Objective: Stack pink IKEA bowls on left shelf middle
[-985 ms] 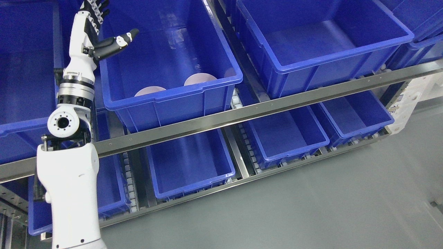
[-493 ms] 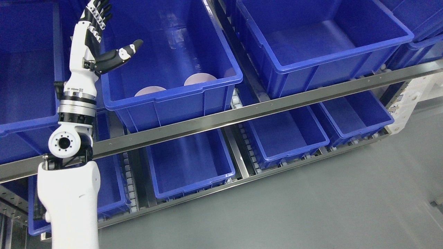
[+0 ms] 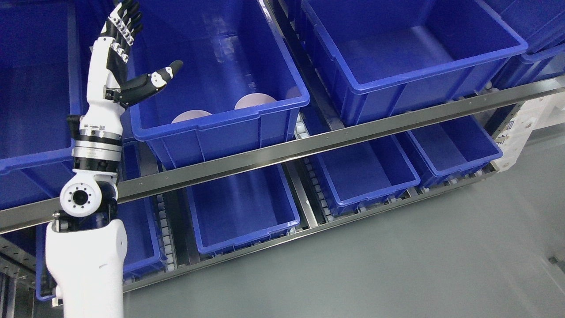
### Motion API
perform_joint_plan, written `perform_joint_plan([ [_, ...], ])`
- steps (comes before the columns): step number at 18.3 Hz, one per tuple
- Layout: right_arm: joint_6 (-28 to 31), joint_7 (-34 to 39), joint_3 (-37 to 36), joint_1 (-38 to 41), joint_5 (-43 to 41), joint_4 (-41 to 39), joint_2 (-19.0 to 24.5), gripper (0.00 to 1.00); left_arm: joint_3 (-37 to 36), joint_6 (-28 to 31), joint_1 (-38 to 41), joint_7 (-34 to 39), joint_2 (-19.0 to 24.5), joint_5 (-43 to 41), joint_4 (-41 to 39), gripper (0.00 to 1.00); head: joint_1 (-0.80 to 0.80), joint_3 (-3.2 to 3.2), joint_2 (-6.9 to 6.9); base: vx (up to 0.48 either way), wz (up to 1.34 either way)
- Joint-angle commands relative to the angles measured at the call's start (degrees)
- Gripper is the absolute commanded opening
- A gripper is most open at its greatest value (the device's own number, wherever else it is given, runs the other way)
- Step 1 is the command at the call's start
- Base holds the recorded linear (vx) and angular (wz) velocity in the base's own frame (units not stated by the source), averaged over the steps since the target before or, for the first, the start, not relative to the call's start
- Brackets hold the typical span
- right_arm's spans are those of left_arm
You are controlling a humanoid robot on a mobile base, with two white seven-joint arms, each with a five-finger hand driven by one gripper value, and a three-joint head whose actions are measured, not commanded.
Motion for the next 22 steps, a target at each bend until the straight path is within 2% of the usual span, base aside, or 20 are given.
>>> perform_joint_plan([
  [1,0.02,0.02,-0.62,0.35,0.00,-1.93,-1.00,1.00,-0.22,0.00,1.04,0.09,0.95,0.31,-2.77,0.92,0.00,0.00,0.00,0.000,0.00],
  [5,0.02,0.02,-0.62,0.44,0.00,-1.93,-1.00,1.00,-0.22,0.00,3.06,0.27,0.95,0.23,-2.77,0.93,0.00,0.00,0.00,0.000,0.00],
  [22,0.02,0.02,-0.62,0.79,0.00,-1.93,-1.00,1.00,-0.22,0.79,3.06,0.35,0.95,0.31,-2.50,0.95,0.00,0.00,0.00,0.000,0.00],
])
